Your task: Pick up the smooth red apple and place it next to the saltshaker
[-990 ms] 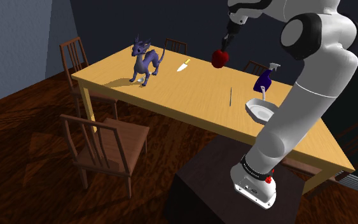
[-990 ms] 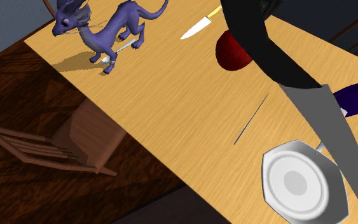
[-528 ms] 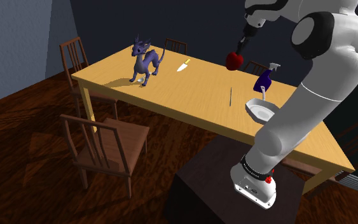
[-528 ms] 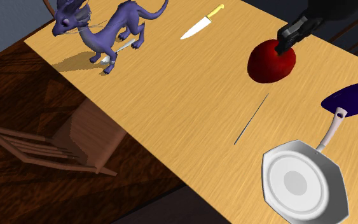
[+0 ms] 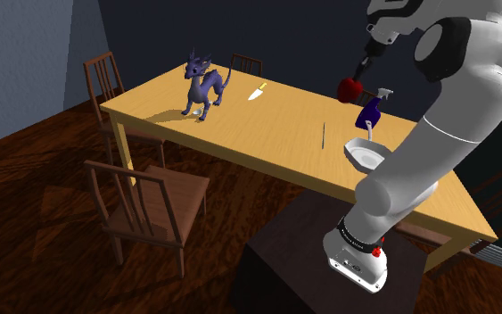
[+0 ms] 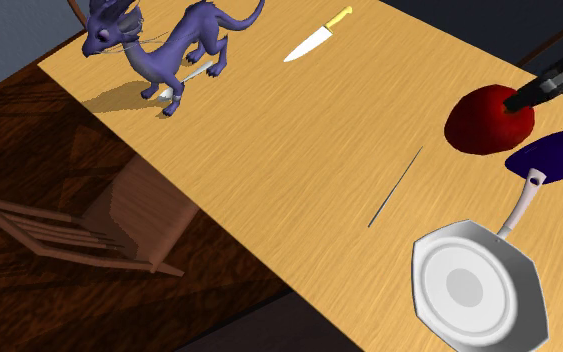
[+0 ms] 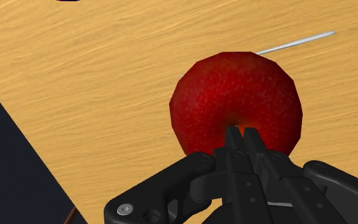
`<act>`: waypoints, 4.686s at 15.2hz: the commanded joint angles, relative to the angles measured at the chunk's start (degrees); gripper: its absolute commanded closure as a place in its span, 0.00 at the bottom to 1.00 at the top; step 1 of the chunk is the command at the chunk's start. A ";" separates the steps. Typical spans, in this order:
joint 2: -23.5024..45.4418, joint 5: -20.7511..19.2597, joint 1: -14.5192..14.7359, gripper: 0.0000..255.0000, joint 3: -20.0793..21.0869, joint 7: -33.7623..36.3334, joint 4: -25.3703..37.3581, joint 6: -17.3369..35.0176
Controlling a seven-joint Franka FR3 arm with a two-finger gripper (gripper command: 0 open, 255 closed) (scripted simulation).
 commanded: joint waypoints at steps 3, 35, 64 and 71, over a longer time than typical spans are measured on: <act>1.41 1.59 -2.92 1.00 -2.90 -6.11 1.40 -0.94; 18.95 16.99 -21.03 1.00 -10.26 -34.47 7.22 1.39; 22.52 21.12 -21.40 0.00 -8.38 -38.52 -1.83 12.51; 19.40 18.08 -20.90 0.00 -9.98 -36.59 1.61 6.96</act>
